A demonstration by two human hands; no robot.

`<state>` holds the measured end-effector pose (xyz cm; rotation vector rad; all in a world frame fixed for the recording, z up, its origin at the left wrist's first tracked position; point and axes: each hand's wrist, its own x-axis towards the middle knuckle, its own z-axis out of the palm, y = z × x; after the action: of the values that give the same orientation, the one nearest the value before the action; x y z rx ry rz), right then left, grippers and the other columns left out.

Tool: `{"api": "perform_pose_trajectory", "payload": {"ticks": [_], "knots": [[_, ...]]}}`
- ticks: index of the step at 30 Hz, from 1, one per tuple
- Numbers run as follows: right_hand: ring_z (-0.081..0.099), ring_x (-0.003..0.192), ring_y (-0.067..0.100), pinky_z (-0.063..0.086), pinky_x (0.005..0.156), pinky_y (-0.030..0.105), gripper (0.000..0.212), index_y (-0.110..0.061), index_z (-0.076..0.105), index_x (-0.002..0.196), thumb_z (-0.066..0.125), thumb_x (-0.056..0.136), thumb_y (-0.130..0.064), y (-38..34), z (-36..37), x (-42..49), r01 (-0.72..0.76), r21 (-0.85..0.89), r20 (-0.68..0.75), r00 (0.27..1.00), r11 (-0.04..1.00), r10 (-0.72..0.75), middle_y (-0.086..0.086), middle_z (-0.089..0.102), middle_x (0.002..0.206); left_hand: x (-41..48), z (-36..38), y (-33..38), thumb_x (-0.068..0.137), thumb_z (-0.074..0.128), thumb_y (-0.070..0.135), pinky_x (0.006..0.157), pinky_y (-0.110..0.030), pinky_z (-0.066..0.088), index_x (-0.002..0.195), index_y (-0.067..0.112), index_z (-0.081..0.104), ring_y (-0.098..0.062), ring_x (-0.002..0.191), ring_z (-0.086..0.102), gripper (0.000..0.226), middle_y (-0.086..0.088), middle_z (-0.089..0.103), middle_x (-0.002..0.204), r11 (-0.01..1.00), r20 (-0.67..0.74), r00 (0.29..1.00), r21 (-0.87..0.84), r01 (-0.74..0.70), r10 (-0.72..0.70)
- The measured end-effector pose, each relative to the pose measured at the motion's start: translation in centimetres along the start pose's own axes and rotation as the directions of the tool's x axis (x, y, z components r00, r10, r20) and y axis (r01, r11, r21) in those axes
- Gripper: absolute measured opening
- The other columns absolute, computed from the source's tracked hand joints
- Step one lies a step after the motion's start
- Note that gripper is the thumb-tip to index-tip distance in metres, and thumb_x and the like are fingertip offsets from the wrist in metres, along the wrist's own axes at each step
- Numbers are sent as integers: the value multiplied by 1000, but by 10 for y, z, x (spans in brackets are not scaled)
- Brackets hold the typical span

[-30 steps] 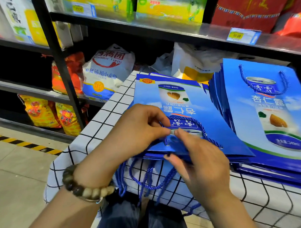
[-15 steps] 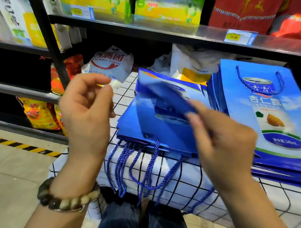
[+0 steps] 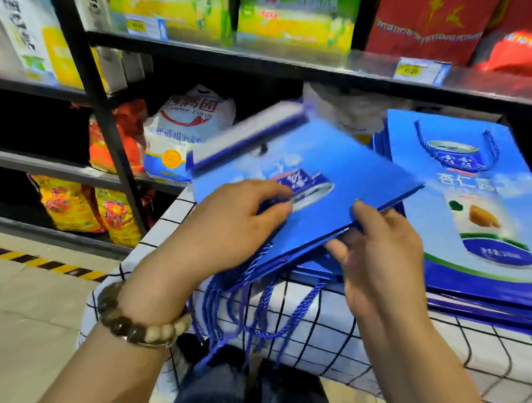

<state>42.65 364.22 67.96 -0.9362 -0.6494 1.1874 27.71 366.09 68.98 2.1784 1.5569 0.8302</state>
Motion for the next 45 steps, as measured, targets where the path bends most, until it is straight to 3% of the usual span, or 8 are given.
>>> {"api": "perform_pose_trajectory", "payload": {"ticks": [5, 9, 13, 16, 24, 36, 42, 45], "knots": [[66, 54, 23, 50, 42, 26, 17, -11, 54, 87, 56, 88, -27, -8, -22, -1, -125, -484, 97, 976, 866, 195, 5, 68, 66, -10, -4, -19, 72, 50, 56, 90, -20, 38, 105, 28, 67, -2, 100, 53, 46, 9, 66, 112, 997, 132, 991, -73, 24, -14], [55, 41, 18, 44, 47, 26, 41, -11, 58, 54, 64, 74, -46, -29, -38, 9, 213, -949, 208, 977, 234, -47, 2, 59, 44, -12, -13, -25, 66, 62, 68, 90, -9, 33, 114, 32, 63, 2, 115, 50, 60, 19, 56, 125, 997, 167, 984, -23, 72, -67], [61, 100, 18, 47, 87, 35, 35, -29, 71, 86, 55, 72, -56, -28, -29, 13, 660, -750, 660, 747, -26, -83, -6, 69, 101, -9, -9, -26, 75, 64, 48, 90, -8, 32, 116, 32, 62, 3, 117, 48, 44, 17, 54, 130, 996, 187, 979, 60, 66, -76], [29, 137, 14, 27, 112, 37, 45, -34, 56, 124, 52, 83, -54, -11, -21, 18, 678, -734, 646, 715, -41, 269, -9, 40, 144, -14, -14, -24, 68, 60, 66, 88, -27, 45, 95, 39, 65, -6, 100, 58, 39, 17, 65, 105, 995, -10, 998, 75, 69, -68], [46, 123, 5, 44, 88, 26, 43, -42, 54, 120, 32, 87, -59, -3, -15, 9, 584, -768, 580, 808, -264, 100, -24, 47, 135, -41, -24, -4, 83, 57, 41, 74, -22, 38, 120, 48, 46, -3, 101, 51, 39, 23, 51, 100, 907, 16, 998, 418, 50, -62], [57, 97, 21, 45, 72, 31, 46, -36, 66, 103, 32, 84, -60, 1, -22, 7, 591, -792, 598, 801, -152, -3, -5, 69, 96, -27, -34, 4, 78, 67, 11, 43, -20, 43, 89, 29, 61, -5, 39, 47, 22, 3, 54, 45, 903, -48, 961, -359, 237, -271], [51, 100, 17, 39, 73, 29, 47, -34, 66, 104, 37, 84, -65, 1, -23, 11, 640, -753, 637, 767, -153, 70, -7, 66, 98, -23, -36, 20, 65, 67, 6, 49, -19, 53, 83, 24, 68, -10, 53, 64, 25, 2, 68, 62, 586, -4, 953, -790, 182, -302], [51, 97, 17, 35, 71, 28, 47, -35, 68, 103, 42, 78, -66, 2, -25, 13, 639, -765, 636, 769, -74, 66, -7, 65, 96, -21, -24, 21, 78, 66, 9, 60, -19, 53, 85, 30, 68, -7, 66, 67, 22, 1, 71, 77, 773, -12, 978, -615, 156, -208]]}}
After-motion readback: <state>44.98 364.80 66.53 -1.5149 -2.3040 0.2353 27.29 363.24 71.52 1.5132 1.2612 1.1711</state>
